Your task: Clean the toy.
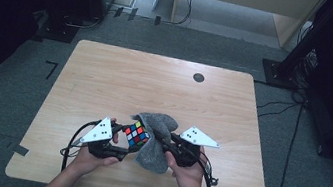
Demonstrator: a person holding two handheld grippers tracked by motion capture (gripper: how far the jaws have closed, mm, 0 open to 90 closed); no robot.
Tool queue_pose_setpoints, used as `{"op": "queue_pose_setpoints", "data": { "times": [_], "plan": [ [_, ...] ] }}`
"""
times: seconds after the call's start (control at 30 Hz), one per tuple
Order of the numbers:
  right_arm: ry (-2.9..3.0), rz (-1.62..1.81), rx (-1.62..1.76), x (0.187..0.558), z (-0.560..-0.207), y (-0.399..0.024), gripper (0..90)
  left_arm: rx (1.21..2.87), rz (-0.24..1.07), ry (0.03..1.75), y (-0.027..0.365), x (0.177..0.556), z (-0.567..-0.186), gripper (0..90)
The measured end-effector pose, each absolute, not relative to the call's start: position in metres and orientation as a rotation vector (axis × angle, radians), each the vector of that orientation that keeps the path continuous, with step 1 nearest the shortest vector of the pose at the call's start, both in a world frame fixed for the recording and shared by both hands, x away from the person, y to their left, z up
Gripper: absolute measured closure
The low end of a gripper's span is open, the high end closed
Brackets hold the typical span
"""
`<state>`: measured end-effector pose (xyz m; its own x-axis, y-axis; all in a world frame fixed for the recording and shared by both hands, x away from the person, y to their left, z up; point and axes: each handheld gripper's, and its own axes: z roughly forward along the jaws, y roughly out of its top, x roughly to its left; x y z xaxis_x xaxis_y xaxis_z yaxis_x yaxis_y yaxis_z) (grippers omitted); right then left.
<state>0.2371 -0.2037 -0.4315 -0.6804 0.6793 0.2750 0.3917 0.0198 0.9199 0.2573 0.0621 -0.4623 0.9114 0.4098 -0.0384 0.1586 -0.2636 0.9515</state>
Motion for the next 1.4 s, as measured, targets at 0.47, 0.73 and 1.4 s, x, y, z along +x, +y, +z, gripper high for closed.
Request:
{"op": "queue_pose_setpoints", "data": {
  "times": [0.47,0.73,1.4],
  "plan": [
    [2.041,1.726,1.05,0.23,-0.423,-0.197,74.7,1.831,0.25,0.413,0.061,0.255,-0.461,34.4],
    [2.035,1.645,1.155,0.24,-0.438,-0.206,74.8,1.794,0.226,0.424,0.065,0.257,-0.459,34.4],
    [2.027,1.719,1.084,0.233,-0.429,-0.2,74.2,1.816,0.246,0.426,0.062,0.256,-0.459,34.4]
  ]
}}
